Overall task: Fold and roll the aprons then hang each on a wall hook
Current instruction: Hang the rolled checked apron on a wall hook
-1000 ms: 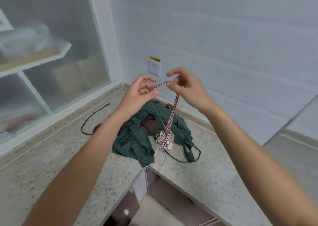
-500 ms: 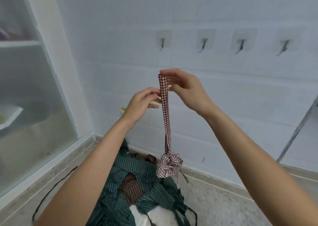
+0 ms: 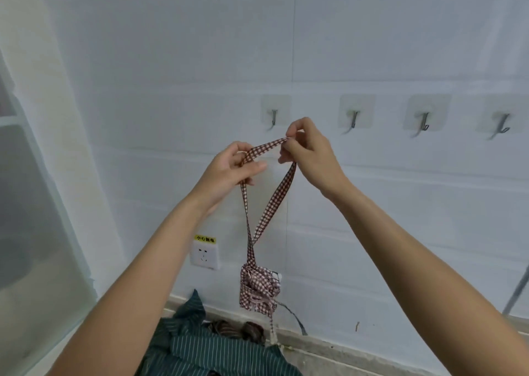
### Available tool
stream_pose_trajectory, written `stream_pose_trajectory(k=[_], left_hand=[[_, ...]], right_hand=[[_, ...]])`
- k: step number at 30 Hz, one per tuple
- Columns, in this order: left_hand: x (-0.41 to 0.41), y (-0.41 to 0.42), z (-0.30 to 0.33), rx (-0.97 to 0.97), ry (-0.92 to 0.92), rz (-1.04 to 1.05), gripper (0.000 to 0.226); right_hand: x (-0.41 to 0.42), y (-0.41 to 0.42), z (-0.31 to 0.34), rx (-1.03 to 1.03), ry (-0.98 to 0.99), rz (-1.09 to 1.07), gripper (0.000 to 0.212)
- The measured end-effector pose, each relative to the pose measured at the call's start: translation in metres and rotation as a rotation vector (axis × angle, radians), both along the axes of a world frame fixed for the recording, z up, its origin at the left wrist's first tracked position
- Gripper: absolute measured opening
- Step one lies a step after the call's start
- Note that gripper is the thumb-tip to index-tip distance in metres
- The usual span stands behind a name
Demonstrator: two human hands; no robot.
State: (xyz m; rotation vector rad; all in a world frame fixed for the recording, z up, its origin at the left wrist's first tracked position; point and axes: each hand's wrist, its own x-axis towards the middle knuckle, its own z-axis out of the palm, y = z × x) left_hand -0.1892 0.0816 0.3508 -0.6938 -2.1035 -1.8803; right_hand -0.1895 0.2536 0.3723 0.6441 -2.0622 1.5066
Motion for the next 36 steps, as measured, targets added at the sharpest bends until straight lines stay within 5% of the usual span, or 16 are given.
stream_pose_trajectory(k=[10, 16, 20, 27, 36], left_hand=[[-0.067, -0.002, 0.029, -0.042, 0.354, 0.289, 0.015], [-0.106, 0.009, 0.024, -0.142, 0.412, 0.59, 0.012], [-0.111, 0.014, 0.019, -0.141, 0.414, 0.568, 0.014], [-0.106, 0.02, 0.0, -0.203, 0.37, 0.498, 0.012], [-0.088, 0.018, -0.024, -0.276, 0.322, 0.463, 0.017]], right_hand=[[-0.058, -0.007, 0.042, 0.08, 0.164, -0.31, 0.012], [-0.075, -0.013, 0.045, 0.51, 0.308, -0.682, 0.008], [-0.082, -0.014, 0.036, 0.671, 0.422, -0.784, 0.011], [-0.081, -0.013, 0.007, 0.592, 0.436, -0.767, 0.009], [-0.062, 0.0, -0.066, 0.499, 0.156, -0.499, 0.021]])
